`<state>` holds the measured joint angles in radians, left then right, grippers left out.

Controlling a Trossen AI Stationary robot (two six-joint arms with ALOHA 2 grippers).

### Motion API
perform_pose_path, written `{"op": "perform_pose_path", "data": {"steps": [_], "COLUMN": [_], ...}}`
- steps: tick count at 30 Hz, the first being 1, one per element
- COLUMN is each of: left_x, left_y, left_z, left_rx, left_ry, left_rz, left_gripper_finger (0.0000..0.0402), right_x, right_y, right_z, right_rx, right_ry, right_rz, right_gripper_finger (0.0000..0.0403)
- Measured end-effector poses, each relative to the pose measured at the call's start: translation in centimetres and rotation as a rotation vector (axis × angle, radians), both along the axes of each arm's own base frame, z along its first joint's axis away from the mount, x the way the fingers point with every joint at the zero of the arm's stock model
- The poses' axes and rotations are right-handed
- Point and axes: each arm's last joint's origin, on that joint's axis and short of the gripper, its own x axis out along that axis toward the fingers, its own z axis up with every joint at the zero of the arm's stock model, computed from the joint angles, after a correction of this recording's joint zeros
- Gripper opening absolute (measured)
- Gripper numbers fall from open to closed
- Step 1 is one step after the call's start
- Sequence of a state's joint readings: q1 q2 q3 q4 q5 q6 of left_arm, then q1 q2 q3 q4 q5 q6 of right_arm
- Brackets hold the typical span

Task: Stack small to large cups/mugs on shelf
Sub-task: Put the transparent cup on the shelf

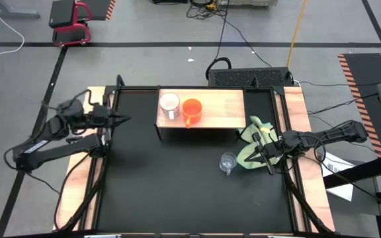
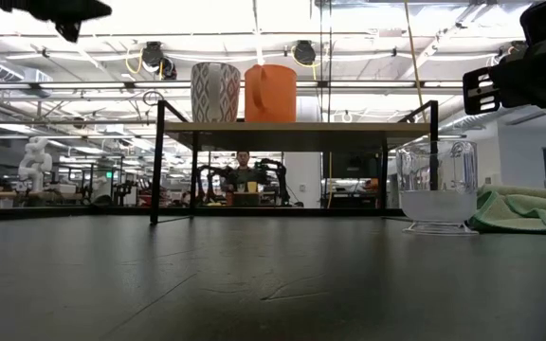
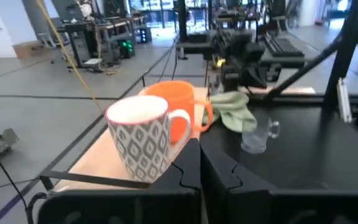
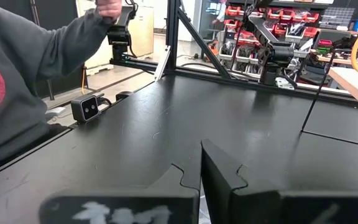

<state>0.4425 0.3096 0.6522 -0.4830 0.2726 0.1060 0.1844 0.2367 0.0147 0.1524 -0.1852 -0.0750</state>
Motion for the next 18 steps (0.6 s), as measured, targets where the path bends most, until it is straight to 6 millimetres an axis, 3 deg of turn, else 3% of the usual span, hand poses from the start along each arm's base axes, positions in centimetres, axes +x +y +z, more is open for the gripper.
{"op": "perform_pose_path", "data": {"steps": [3,12,18], "left_x": [0.6,1.9,2.7], "left_y": [0.1,-0.9,-1.5], "left_z": [-1.3,-2.0,-3.5], "left_rx": [0.018,0.08,0.153], "left_ry": [0.01,-0.148,-0.137], "left_rz": [-0.033,-0.193,-0.223], "left_gripper_finger": [0.0,0.0,0.0], "right_x": [0.0,0.0,0.0], "right_y": [0.0,0.0,0.0], "right_z": [0.0,0.0,0.0], "right_rx": [0.003,0.01,0.011], "right_ry": [0.001,0.004,0.003], "right_rz": [-0.001,-0.001,-0.001], "right_gripper_finger": [0.0,0.0,0.0]}}
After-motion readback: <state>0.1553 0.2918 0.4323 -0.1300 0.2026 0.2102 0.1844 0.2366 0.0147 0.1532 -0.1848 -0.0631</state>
